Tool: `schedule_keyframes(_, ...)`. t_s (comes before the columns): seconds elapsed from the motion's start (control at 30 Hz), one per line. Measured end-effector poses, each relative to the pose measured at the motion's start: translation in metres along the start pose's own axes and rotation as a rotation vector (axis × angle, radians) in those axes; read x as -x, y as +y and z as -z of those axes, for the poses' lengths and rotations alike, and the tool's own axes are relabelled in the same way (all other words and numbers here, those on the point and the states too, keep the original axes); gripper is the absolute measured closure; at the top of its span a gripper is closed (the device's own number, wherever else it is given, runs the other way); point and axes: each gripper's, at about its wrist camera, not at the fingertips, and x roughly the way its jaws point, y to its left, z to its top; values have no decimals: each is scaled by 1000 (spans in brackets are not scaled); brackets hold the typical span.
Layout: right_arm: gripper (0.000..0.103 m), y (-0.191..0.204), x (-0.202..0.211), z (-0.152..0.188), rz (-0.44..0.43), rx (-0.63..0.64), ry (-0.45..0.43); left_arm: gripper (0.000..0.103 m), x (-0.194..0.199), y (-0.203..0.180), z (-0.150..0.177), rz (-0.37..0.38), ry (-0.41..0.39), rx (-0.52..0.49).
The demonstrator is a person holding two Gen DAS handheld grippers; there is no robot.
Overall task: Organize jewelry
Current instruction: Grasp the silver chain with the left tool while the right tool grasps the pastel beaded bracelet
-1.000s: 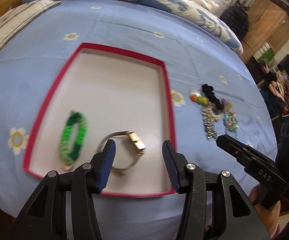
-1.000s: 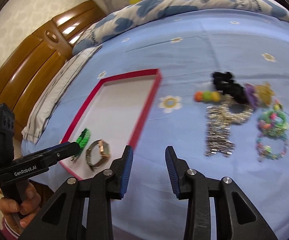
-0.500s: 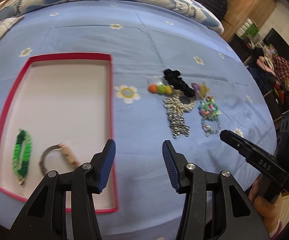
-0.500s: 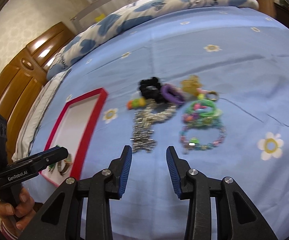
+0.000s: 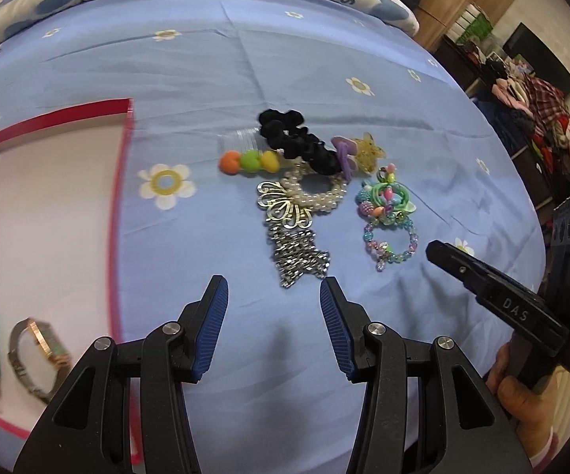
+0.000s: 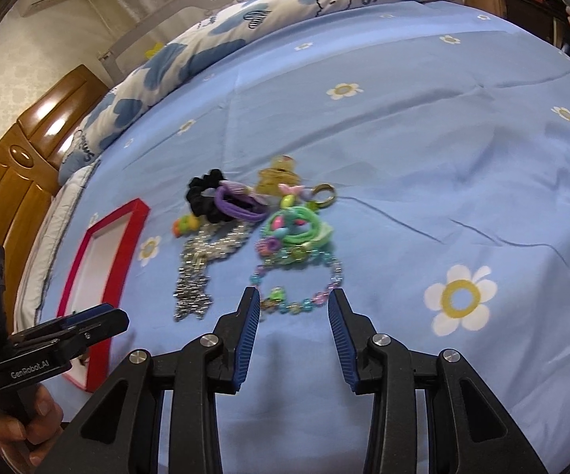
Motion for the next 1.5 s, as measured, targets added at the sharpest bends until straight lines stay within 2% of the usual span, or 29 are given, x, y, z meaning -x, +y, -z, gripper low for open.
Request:
schedule_keyframes(0.37, 64, -11, -30, -7, 34, 29, 50, 54, -48, -11, -12, 15, 64, -28)
schedule_keyframes(0.47, 64, -7, -36, -7, 38, 59, 46, 55, -53, -11, -9, 5, 55, -44)
schedule_keyframes(0.5, 64, -6, -37, -6, 39, 64, 44, 60, -52, -12, -8, -4, 49, -53)
schedule_keyframes(0.53, 65, -6, -38, -5, 43, 68, 41, 73, -53, -13, -8, -15, 45, -64)
schedule_keyframes(0.6, 75, -5, -39, -4, 58, 78, 35, 89, -53, -10, -9, 1, 47, -66)
schedule_keyframes(0.63, 80, -5, -39, -4, 69, 80, 32, 90, -53, -8, -9, 15, 49, -58)
schedule_keyframes(0.67, 93, -6, -39, -4, 80, 78, 32, 91, -53, -6, -10, 24, 49, -53)
schedule_keyframes(0.7, 95, -8, -38, -4, 73, 69, 33, 91, -52, -4, -10, 29, 46, -52)
schedule_keyframes(0.93, 96, -4, -23, -1, 26, 55, 15, 93, -34, -3, -1, 58, 17, -44)
schedule_keyframes(1.2, 96, 34, 8, -5, -51, 111, -40, 94, 9, 14, 6, 77, -54, 5)
schedule_keyframes(1.5, 96, 81, 20, -7, -126, 175, -70, 94, 54, 35, 10, 67, -137, 42)
